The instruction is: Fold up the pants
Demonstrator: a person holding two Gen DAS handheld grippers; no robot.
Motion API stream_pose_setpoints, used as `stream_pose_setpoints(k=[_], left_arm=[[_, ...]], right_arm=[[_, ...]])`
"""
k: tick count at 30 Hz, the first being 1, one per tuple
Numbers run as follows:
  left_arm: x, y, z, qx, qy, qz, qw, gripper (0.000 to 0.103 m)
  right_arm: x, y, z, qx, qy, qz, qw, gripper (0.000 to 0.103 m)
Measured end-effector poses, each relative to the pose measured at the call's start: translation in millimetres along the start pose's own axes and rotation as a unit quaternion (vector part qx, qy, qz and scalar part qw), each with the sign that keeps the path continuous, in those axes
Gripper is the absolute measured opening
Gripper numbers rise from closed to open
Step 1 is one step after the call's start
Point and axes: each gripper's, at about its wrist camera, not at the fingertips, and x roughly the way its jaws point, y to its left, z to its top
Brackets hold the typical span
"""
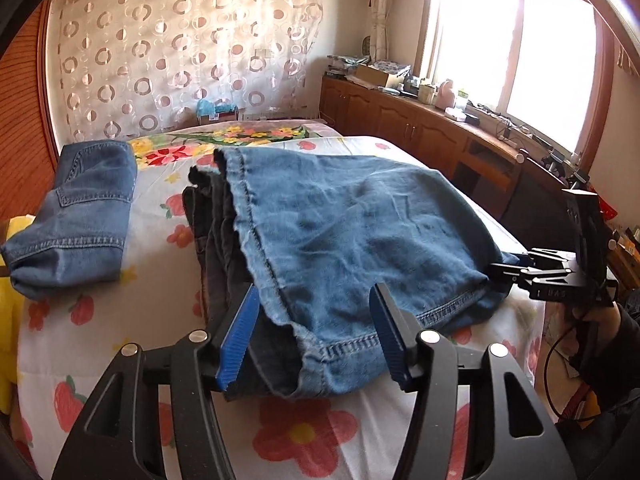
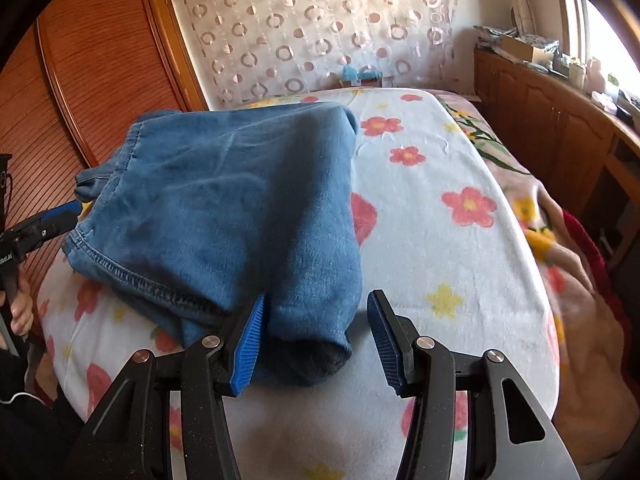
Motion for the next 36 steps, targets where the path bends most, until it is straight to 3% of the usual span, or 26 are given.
stream_pose_setpoints(k=[16,20,23,26,32,36], left_arm=[[14,-21,9,0.024,0.005,-0.002,0.9997,0.059],[26,-16,3,0.016,0.024,0.002,0.9996,0.059],[34,-8,-4,0.008,0.036,0.000,0.9993,0.059],[40,3,-11,-0.007,0.047,-0.003,0.9989,0.059],[26,11,-6,-0.022,0.032,0.002,0.9992,0.059],[4,24,1,-0.037,0.005,0.010,0.9992,0.059]], right_arm=[[-6,-11,2,0.013,-0.016,0.024,1.000,0.053],[2,-11,2,0.019,-0.013,0.030,0.999,0.053],[9,-11,1,0.028,-0.002,0.055,0.998,0.033],[6,-2,4,0.012,-0.009,0.049,0.999,0.021],[-19,19,29,-0.016,-0.058,0.065,0.996,0.017],[-30,56,58,-0.048,-0.085,0.091,0.991,0.017]])
